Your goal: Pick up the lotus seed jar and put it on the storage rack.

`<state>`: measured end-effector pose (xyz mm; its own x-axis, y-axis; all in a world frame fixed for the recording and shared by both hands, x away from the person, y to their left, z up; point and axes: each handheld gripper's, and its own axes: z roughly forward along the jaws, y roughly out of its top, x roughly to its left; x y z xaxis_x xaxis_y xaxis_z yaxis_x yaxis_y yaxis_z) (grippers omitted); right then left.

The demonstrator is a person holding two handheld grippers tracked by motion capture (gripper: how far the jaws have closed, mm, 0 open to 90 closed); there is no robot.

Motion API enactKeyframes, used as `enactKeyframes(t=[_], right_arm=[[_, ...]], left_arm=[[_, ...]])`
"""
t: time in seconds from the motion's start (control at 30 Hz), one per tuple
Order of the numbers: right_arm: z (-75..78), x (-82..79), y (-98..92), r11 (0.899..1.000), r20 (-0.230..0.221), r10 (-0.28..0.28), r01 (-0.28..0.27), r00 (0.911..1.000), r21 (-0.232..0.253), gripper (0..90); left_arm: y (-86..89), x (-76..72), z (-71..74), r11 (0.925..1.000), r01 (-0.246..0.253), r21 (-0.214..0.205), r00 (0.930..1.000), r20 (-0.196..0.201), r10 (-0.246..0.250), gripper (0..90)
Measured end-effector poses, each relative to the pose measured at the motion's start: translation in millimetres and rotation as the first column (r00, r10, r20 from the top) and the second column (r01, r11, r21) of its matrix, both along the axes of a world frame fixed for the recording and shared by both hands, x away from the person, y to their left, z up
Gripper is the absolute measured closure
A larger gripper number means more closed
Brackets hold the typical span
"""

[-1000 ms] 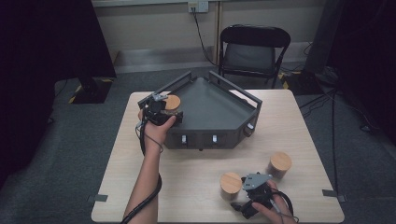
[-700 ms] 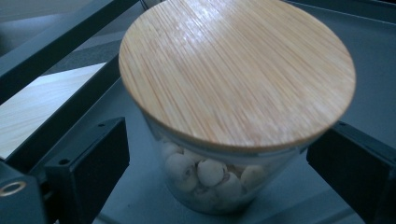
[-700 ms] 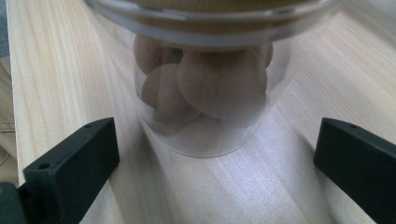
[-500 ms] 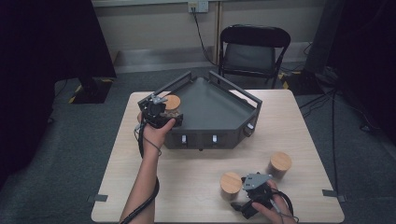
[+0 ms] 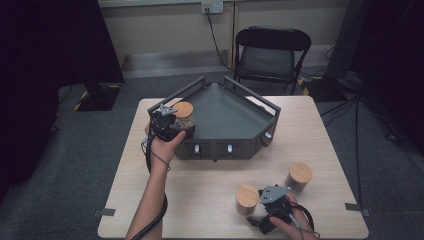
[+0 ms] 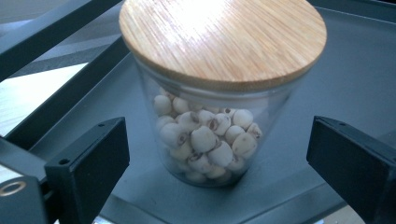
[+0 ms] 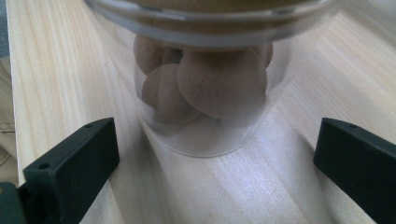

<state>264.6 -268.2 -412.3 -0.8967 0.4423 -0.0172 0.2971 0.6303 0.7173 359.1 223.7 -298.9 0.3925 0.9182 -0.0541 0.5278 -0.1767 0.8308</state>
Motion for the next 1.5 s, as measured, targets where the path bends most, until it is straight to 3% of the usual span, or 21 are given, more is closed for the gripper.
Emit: enactKeyframes(t=[0.33, 1.5], right_arm=[[0.0, 0.0, 0.0, 1.0, 0.0, 0.0, 0.0, 1.0, 0.0, 0.0], [0.0, -0.6, 0.1, 1.0, 0.0, -0.003, 0.003, 1.0, 0.0, 0.0]], left_arm=[[1.6, -6.3, 1.4, 0.9998, 0.014, 0.017, 0.9999, -0.006, -0.014, 5.8], [17.7, -34.8, -7.0, 0.9986, 0.052, -0.006, 0.9974, 0.049, -0.052, 5.9]])
